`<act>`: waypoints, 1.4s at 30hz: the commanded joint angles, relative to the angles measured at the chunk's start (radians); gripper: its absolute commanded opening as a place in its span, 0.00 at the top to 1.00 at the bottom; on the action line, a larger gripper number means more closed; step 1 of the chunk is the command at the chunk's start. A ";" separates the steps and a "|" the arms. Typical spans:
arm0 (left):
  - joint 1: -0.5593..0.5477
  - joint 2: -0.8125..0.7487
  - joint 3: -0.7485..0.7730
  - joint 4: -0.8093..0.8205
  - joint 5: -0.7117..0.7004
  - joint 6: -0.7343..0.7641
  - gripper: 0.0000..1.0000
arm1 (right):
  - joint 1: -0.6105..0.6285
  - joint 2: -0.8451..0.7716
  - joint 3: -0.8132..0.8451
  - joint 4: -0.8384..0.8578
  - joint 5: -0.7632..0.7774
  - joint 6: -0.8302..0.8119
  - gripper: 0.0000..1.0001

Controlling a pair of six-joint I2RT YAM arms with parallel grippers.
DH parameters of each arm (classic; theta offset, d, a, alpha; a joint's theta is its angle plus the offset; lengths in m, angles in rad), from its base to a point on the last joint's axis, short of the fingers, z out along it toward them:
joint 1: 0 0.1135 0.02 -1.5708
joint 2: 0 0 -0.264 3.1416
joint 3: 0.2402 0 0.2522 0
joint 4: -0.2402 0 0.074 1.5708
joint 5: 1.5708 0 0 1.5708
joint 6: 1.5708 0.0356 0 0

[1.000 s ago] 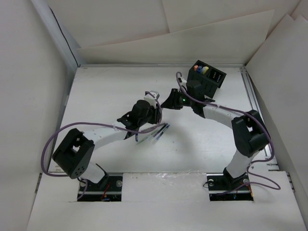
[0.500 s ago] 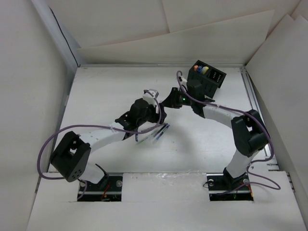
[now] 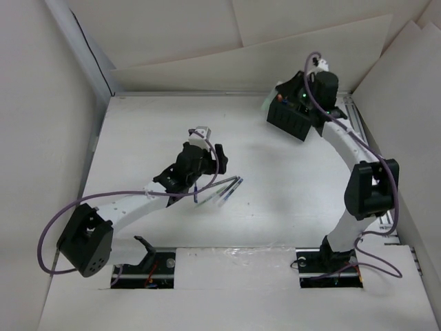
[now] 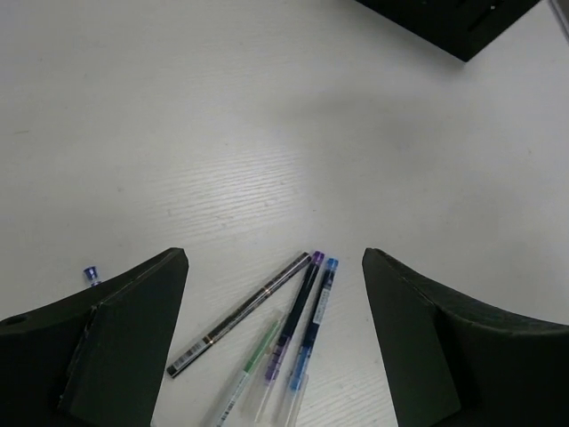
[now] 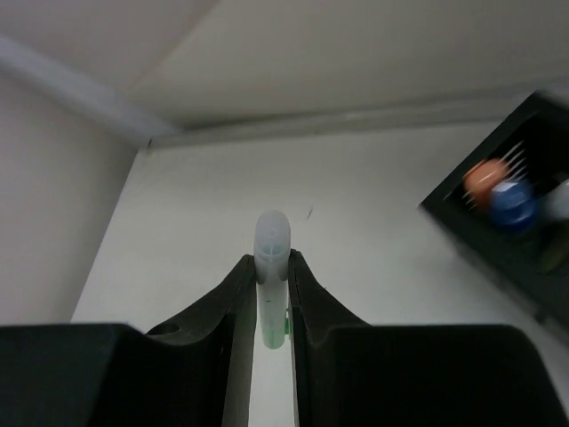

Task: Sort the stationery into containers
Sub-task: Place the pen in the storage box.

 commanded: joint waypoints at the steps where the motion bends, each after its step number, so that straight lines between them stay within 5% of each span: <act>1: 0.047 -0.001 -0.029 -0.055 -0.074 -0.060 0.23 | -0.055 0.014 0.129 -0.011 0.144 -0.049 0.89; 15: 0.098 0.048 -0.051 -0.115 -0.205 -0.144 0.33 | -0.121 0.244 0.451 -0.162 0.389 -0.247 0.88; 42: 0.131 0.080 -0.080 -0.084 -0.174 -0.133 0.33 | -0.121 0.358 0.650 -0.197 0.400 -0.269 0.87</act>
